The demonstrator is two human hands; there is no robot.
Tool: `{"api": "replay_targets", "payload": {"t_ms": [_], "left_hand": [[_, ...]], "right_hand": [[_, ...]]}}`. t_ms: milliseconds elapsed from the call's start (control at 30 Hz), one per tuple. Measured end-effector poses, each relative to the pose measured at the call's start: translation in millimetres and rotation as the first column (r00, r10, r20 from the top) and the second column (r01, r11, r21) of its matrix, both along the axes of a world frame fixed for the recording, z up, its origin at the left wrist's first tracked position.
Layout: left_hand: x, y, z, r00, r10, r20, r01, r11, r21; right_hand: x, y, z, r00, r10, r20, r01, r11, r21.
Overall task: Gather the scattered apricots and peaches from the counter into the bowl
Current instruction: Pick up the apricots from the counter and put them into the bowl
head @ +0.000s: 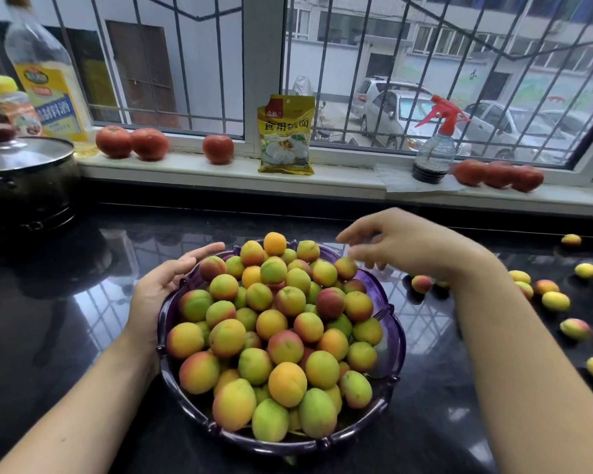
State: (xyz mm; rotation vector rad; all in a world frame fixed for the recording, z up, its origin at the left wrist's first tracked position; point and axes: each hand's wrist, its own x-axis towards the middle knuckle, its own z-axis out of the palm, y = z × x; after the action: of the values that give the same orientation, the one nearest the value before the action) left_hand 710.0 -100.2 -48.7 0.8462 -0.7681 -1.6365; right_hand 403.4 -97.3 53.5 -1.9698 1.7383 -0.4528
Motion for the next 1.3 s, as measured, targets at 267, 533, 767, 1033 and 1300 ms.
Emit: {"api": "replay_targets", "payload": {"t_ms": [267,533,767,1033,1300], "left_hand": [[-0.1,1.4,0.9,1.000,-0.003,0.003,0.003,1.000,0.000],[-0.3,1.3,0.4,1.000,-0.003,-0.009,0.003,1.000,0.007],[0.3,1.0,-1.5,1.000,-0.017,-0.023,0.017,1.000,0.007],[-1.0,0.9,-0.2,0.998,-0.046,-0.045,0.045,0.999,-0.012],[1.8,0.9,-2.8,0.997,-0.030,-0.064,0.030,1.000,0.000]], "right_hand": [[-82.0,-22.8,-44.7,0.809,-0.510,-0.290,0.558,0.823,0.109],[-67.8,-24.5,-50.9,0.775,-0.509,-0.375,0.586,0.801,0.122],[-68.1,-20.9,-46.6,0.838,-0.439,-0.325,0.514,0.834,0.200],[-29.0,22.4,24.2,0.916,-0.126,0.382,0.134,0.991,0.008],[24.0,119.0,-8.7,0.952,-0.153,0.266,0.197,0.969,-0.148]]}}
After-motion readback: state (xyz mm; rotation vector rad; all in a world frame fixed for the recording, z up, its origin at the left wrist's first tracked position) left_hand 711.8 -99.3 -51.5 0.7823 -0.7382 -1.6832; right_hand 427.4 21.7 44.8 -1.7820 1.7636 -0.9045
